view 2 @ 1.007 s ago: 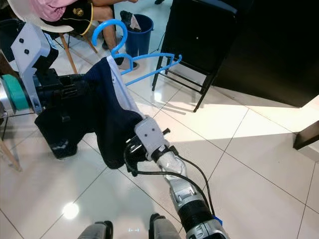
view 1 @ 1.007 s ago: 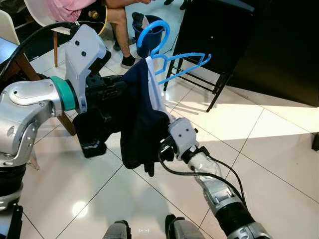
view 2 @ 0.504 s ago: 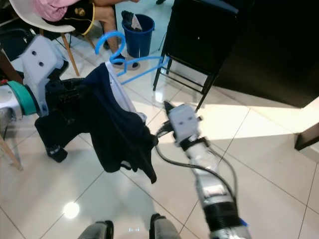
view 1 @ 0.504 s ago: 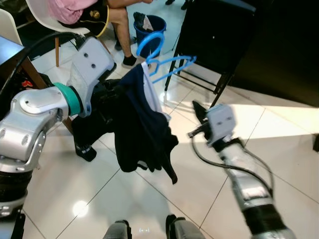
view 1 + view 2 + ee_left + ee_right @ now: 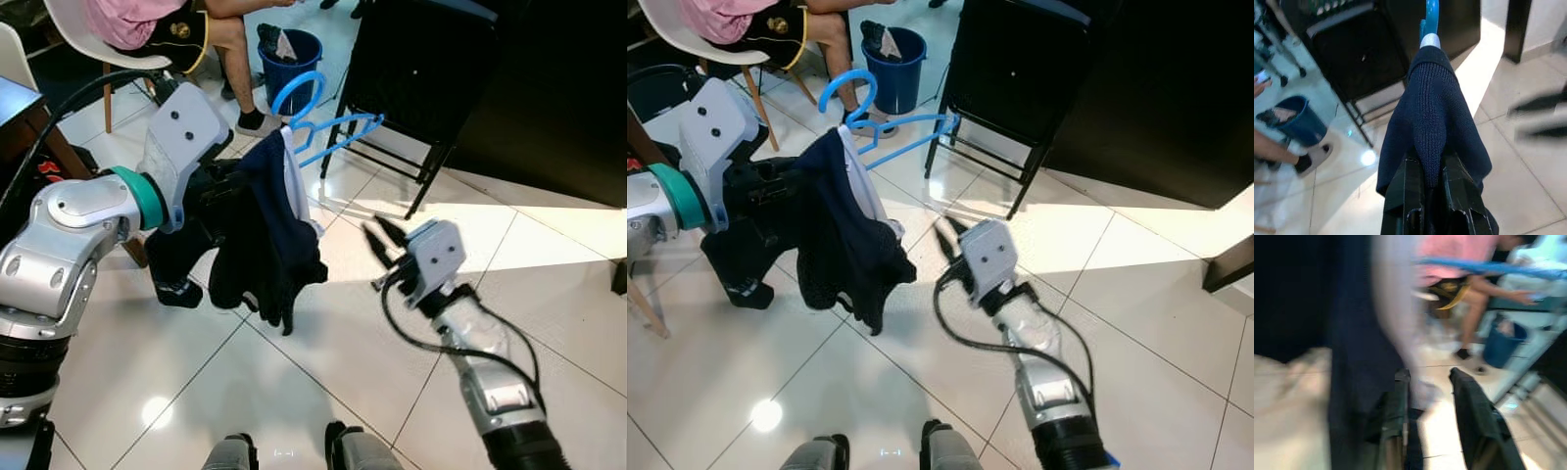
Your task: Hang hanger
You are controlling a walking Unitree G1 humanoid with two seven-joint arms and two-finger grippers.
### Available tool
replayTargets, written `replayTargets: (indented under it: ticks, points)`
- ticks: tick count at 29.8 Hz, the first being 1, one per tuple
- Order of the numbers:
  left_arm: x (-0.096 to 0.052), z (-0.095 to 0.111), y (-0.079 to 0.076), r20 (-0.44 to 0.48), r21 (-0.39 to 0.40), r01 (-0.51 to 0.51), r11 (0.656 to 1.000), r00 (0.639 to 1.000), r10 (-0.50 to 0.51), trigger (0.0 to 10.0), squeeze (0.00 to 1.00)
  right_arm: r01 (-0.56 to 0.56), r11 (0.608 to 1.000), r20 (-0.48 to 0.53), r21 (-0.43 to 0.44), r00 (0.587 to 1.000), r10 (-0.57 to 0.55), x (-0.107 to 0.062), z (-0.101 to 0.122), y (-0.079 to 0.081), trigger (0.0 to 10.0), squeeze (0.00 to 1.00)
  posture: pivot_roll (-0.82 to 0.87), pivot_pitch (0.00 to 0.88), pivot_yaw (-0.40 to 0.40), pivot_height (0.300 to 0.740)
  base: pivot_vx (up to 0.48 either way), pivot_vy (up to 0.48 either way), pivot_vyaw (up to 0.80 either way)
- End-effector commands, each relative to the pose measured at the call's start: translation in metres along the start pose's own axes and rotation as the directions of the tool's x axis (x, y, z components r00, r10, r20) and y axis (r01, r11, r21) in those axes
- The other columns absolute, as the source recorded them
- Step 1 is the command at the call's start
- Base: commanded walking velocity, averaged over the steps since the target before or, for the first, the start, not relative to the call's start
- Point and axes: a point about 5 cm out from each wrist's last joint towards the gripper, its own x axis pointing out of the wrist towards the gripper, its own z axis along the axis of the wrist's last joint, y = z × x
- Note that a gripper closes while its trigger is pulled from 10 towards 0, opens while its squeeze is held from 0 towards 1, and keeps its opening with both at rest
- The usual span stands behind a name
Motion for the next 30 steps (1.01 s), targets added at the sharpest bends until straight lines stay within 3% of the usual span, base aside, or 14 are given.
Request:
replayTargets:
  ticks: [1, 2, 6, 7, 10, 14, 19, 20, 21, 23, 24, 30]
  points:
    - [-0.002, 0.007, -0.005, 0.045, 0.025, 0.021, 0.999, 0.999, -0.022, 10.0, 0.0, -0.023, 1.0, -0.015, 0.017, 1.0, 0.024, -0.002, -0.003, 0.004, 10.0, 1.0, 0.05, 0.12, 0.04, 0.74, 0.0, 0.0, 0.0]
    - [0.001, 0.005, -0.011, 0.074, 0.017, 0.038, 0.999, 0.997, -0.039, 10.0, 0.0, -0.067, 0.997, -0.019, 0.031, 0.998, 0.068, -0.002, -0.003, 0.012, 10.0, 1.0, 0.06, 0.12, 0.04, 0.74, 0.0, 0.0, 0.0]
    - [0.004, 0.004, -0.017, 0.097, -0.003, 0.062, 0.998, 0.993, -0.062, 10.0, 0.0, -0.083, 0.996, -0.023, 0.026, 0.996, 0.084, -0.002, -0.003, 0.014, 10.0, 1.0, 0.05, 0.123, 0.035, 0.74, 0.0, 0.0, 0.0]
    - [0.003, 0.004, -0.024, 0.12, -0.01, 0.116, 0.993, 0.986, -0.114, 10.0, 0.0, -0.086, 0.996, -0.033, 0.01, 0.996, 0.086, -0.006, -0.002, 0.01, 10.0, 0.0, 0.04, 0.126, 0.035, 0.74, 0.0, 0.0, 0.0]
    - [0.0, 0.005, -0.03, 0.138, -0.019, 0.18, 0.984, 0.975, -0.176, 10.0, 0.0, -0.078, 0.997, -0.051, -0.013, 0.996, 0.077, -0.011, -0.003, 0.003, 10.0, 0.0, 0.03, 0.126, 0.036, 0.74, 0.0, 0.0, 0.0]
    - [-0.001, 0.008, -0.028, 0.151, -0.011, 0.192, 0.981, 0.97, -0.189, 10.0, 0.0, -0.095, 0.995, -0.065, 0.007, 0.993, 0.095, -0.015, -0.004, 0.004, 10.0, 0.0, 0.03, 0.124, 0.04, 0.74, 0.0, 0.0, 0.0]
    - [0.004, 0.018, -0.024, 0.197, 0.001, 0.185, 0.983, 0.963, -0.181, 10.0, 0.0, -0.144, 0.989, -0.074, 0.04, 0.986, 0.147, -0.012, -0.007, 0.018, 10.0, 0.0, 0.04, 0.121, 0.041, 0.74, 0.0, 0.0, 0.0]
    - [0.004, 0.019, -0.023, 0.199, 0.003, 0.177, 0.984, 0.964, -0.174, 10.0, 0.0, -0.149, 0.988, -0.079, 0.043, 0.985, 0.152, -0.012, -0.008, 0.02, 8.4, 0.0, 0.04, 0.121, 0.04, 0.74, 0.0, 0.0, 0.0]
    - [0.005, 0.019, -0.022, 0.198, 0.004, 0.167, 0.986, 0.966, -0.165, 10.0, 0.0, -0.151, 0.988, -0.086, 0.043, 0.984, 0.154, -0.013, -0.01, 0.021, 3.6, 0.0, 0.04, 0.121, 0.04, 0.74, 0.0, 0.0, 0.0]
    - [0.005, 0.019, -0.022, 0.198, 0.004, 0.167, 0.986, 0.966, -0.165, 10.0, 0.0, -0.151, 0.988, -0.086, 0.043, 0.984, 0.154, -0.013, -0.01, 0.021, 3.6, 0.0, 0.04, 0.121, 0.04, 0.74, 0.0, 0.0, 0.0]
    - [0.006, 0.019, -0.021, 0.195, 0.007, 0.154, 0.988, 0.969, -0.153, 10.0, 0.0, -0.154, 0.987, -0.093, 0.043, 0.983, 0.157, -0.014, -0.012, 0.021, 0.0, 0.0, 0.04, 0.12, 0.038, 0.74, 0.0, 0.0, 0.0]
    - [0.007, 0.017, -0.017, 0.184, 0.013, 0.133, 0.991, 0.974, -0.133, 10.0, 0.0, -0.138, 0.99, -0.129, 0.042, 0.981, 0.143, -0.021, -0.019, 0.017, 0.0, 0.0, 0.04, 0.12, 0.037, 0.74, 0.0, 0.0, 0.0]
